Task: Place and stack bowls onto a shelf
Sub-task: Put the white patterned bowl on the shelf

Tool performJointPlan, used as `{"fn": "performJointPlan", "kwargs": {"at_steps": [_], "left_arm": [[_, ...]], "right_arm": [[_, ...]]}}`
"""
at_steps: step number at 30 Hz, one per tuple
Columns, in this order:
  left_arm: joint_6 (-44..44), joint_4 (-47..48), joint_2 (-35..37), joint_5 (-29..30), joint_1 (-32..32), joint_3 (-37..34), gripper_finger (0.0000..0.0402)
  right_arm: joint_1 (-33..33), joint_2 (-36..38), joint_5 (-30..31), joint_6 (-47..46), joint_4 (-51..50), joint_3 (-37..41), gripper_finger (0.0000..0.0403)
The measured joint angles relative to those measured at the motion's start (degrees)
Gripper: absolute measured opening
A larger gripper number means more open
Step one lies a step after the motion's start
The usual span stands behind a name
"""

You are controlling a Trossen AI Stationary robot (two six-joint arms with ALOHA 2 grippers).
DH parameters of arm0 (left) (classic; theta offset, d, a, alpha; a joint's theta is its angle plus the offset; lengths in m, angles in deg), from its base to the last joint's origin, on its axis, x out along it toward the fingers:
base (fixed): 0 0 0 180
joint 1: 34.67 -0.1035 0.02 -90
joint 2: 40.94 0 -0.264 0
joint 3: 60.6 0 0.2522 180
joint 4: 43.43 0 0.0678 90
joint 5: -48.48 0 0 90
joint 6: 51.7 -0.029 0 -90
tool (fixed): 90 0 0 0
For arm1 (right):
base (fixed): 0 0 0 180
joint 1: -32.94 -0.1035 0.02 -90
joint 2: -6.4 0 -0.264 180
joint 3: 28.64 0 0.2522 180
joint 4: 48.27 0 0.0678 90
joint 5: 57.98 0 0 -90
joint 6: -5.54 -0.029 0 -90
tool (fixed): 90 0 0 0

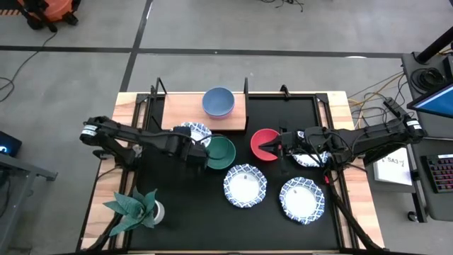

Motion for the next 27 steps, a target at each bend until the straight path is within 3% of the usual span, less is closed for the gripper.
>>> {"fn": "performJointPlan", "kwargs": {"at_steps": [14,21,27], "left_arm": [[-4.2,-10.4,0.0,4.8,-13.3,-13.8,0.0001],[-12.0,-15.9,0.0,12.6,-18.4,-14.6,0.0001],[-17.4,-19.7,0.0,13.5,-23.4,-13.7,0.0017]], "right_arm": [[0.0,0.0,0.0,-0.5,-0.1,0.0,0.0009],[0.0,0.0,0.0,-0.5,0.0,0.0,0.0009],[0.0,0.0,0.0,-1.2,0.0,0.0,0.0009]]}}
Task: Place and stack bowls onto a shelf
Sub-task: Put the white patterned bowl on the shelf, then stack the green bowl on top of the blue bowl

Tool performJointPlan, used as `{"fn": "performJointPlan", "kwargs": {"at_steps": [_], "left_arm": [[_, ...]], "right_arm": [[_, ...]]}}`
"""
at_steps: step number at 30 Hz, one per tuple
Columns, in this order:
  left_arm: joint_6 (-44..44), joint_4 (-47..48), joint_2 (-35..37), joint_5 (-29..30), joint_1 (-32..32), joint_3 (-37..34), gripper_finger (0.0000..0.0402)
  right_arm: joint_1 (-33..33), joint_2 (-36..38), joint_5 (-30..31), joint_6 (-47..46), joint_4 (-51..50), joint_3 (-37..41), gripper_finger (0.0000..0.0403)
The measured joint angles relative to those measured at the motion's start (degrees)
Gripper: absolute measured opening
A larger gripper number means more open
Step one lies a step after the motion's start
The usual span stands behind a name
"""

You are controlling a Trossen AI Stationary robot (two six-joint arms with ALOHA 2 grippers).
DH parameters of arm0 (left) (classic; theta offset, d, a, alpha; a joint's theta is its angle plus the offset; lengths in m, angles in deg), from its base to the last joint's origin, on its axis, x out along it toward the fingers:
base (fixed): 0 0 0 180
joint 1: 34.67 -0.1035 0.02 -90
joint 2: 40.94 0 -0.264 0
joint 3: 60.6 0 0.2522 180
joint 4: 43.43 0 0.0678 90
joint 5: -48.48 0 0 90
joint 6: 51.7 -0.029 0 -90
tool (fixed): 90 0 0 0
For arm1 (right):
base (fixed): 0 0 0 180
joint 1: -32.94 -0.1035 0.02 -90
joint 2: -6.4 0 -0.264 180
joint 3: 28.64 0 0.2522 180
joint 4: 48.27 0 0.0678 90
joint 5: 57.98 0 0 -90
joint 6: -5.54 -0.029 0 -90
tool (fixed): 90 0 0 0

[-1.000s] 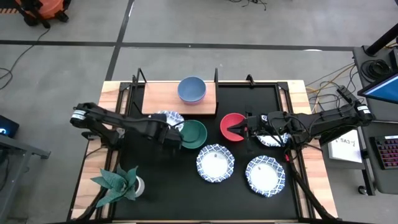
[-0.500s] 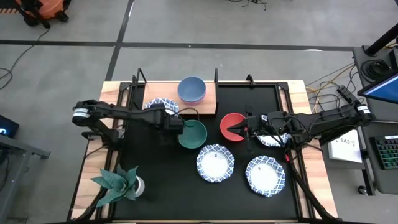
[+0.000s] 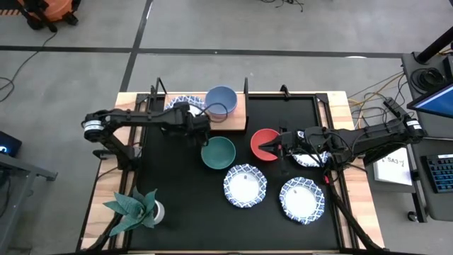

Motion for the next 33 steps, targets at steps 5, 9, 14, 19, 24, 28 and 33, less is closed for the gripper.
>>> {"fn": "performJointPlan", "kwargs": {"at_steps": [5,9,14,19,24,28,33], "left_arm": [[-0.7,0.1,0.0,-0.4,-3.4,0.2,0.0065],[-1.0,0.6,0.0,-2.8,-4.2,0.2,0.0108],[1.2,3.0,0.1,-3.1,-3.3,1.4,0.0142],[4.1,4.7,0.9,-5.5,-1.9,3.6,0.0152],[9.6,2.8,3.7,-13.6,1.5,5.3,0.0153],[11.8,-4.2,6.7,-20.1,6.4,3.8,0.0153],[10.2,-13.1,8.9,-21.9,13.4,0.0,0.0153]], "right_arm": [[0.0,0.0,0.0,0.0,-0.1,0.0,0.0009],[0.0,0.0,0.0,-0.1,-0.2,0.0,0.0009],[0.0,0.0,0.0,-0.7,-0.7,0.0,0.0009],[0.0,0.0,0.0,-0.9,-0.7,0.2,0.0009],[0.0,0.0,-0.1,-3.1,-2.1,0.2,0.0009],[0.0,0.0,-0.1,-5.4,-4.7,0.2,0.0009],[-0.5,0.0,-0.1,-7.3,-6.6,0.4,0.0009]]}}
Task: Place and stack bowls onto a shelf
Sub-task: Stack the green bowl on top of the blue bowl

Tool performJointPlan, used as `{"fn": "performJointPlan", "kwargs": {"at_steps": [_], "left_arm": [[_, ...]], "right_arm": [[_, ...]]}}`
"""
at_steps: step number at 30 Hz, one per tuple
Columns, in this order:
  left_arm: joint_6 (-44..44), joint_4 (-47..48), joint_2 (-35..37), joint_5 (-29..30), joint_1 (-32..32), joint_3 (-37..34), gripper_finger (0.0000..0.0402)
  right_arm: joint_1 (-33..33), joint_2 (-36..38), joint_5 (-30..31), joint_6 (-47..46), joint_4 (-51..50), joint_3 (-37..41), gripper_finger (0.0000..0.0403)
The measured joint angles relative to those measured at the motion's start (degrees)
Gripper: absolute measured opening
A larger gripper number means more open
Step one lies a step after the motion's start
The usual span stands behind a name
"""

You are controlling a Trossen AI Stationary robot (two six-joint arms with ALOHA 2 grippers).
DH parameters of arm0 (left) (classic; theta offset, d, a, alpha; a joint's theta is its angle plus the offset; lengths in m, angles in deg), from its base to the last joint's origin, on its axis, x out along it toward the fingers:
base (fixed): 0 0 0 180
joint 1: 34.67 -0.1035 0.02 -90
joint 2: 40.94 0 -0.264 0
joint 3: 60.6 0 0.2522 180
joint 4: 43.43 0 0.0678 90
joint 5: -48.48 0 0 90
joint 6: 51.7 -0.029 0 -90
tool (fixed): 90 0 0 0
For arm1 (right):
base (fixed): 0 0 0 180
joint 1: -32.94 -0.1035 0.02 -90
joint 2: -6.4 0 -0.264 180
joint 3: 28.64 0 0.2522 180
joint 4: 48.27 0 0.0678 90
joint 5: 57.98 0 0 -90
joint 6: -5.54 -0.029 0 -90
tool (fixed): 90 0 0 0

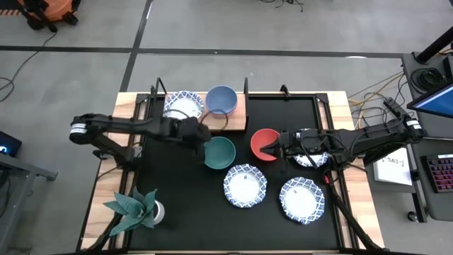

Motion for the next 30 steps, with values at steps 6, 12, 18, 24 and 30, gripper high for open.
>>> {"fn": "performJointPlan", "kwargs": {"at_steps": [6,12,18,24,30], "left_arm": [[1.6,-6.8,-0.3,5.8,2.9,-5.0,0.0153],[8.3,-12.2,-1.4,10.2,0.4,-7.9,0.0153],[17.4,-14.2,-3.9,9.6,-2.3,-9.2,0.0153],[22.6,-13.8,-6.6,9.6,-2.4,-9.2,0.0153],[26.0,-13.3,-9.4,9.5,-2.8,-9.2,0.0153]], "right_arm": [[-2.2,0.0,0.0,-0.1,0.1,0.1,0.0009],[-3.8,0.0,0.1,-0.1,0.2,0.1,0.0009],[-3.7,0.0,0.2,0.0,0.1,0.1,0.0009],[-3.7,0.0,0.2,0.0,-0.8,0.1,0.0009],[-3.7,0.0,0.2,-0.1,-1.1,0.1,0.0009]]}}
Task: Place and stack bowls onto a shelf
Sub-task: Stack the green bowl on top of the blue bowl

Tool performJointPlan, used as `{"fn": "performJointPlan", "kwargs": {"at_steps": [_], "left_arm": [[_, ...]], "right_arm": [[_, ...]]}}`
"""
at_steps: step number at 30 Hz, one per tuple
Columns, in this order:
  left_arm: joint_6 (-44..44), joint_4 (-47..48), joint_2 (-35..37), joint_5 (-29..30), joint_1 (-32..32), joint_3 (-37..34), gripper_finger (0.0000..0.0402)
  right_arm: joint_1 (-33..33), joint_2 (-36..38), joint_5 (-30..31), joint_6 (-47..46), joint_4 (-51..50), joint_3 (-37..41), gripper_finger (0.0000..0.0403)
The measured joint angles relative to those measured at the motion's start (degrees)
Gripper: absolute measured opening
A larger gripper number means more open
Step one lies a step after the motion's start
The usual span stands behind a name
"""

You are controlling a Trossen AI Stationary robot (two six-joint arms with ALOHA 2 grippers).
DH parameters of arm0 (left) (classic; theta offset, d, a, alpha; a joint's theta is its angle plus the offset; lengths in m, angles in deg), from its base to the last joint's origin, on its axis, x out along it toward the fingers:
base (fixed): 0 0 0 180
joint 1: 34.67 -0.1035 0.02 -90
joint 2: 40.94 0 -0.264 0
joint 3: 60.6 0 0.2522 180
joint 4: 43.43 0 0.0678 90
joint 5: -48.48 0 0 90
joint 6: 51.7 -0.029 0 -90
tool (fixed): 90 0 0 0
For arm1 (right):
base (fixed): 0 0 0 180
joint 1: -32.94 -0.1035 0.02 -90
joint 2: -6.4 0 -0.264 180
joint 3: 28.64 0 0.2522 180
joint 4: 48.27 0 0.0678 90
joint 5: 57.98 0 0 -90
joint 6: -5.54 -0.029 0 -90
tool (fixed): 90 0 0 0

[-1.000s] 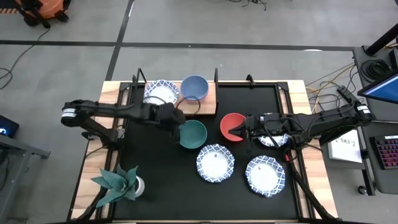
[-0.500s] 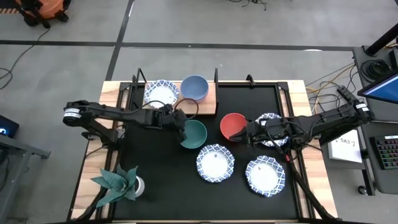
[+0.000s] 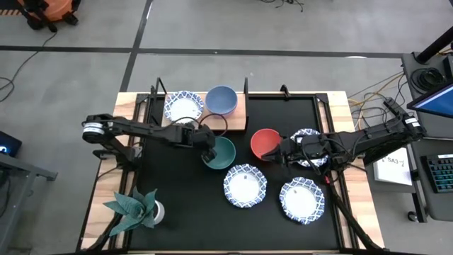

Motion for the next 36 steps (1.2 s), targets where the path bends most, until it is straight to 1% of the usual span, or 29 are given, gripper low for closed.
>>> {"fn": "performJointPlan", "kwargs": {"at_steps": [2,4,6,9,13,14,17,21,24,28,32,36], "left_arm": [[0.0,0.0,-1.2,-0.3,0.0,0.0,0.0153],[0.0,0.0,-2.4,-1.8,0.0,0.1,0.0149],[0.2,0.0,-3.3,-3.0,0.0,0.2,0.0137],[0.7,-0.1,-3.9,-3.0,0.0,0.4,0.0098],[1.5,-0.1,-3.9,-3.0,0.0,0.4,0.0023],[1.8,-0.4,-3.6,-3.2,0.0,0.4,0.0013],[1.9,0.3,-2.9,-3.8,0.0,0.9,0.001],[0.6,3.2,-1.7,-7.0,0.0,3.3,0.0002],[-2.2,7.5,-0.5,-9.2,-0.3,7.1,0.0001],[-7.4,15.7,0.1,-10.5,-2.0,15.0,0.0001],[-14.1,22.0,0.1,-10.6,-5.5,23.5,0.0],[-20.3,26.5,0.1,-10.5,-11.2,32.1,0.0]], "right_arm": [[0.0,0.0,0.0,0.0,0.0,0.0,0.0009],[0.0,0.0,0.0,0.0,0.0,0.0,0.0009],[0.0,0.0,0.0,0.0,0.0,0.0,0.0009],[0.0,0.0,0.0,0.0,0.0,0.0,0.0009],[0.0,0.0,0.0,0.0,0.0,0.1,0.0009],[0.0,0.0,0.0,0.0,0.0,0.1,0.0009],[0.0,0.0,0.0,0.0,0.0,0.1,0.0009],[0.0,0.0,0.0,0.0,0.0,0.1,0.0009],[0.0,0.0,0.0,0.0,0.0,0.1,0.0009],[0.0,0.0,-0.1,0.0,-0.5,0.1,0.0009],[0.0,0.0,-0.1,0.0,-0.8,0.1,0.0009],[0.0,0.0,-0.1,0.0,-1.2,0.1,0.0009]]}}
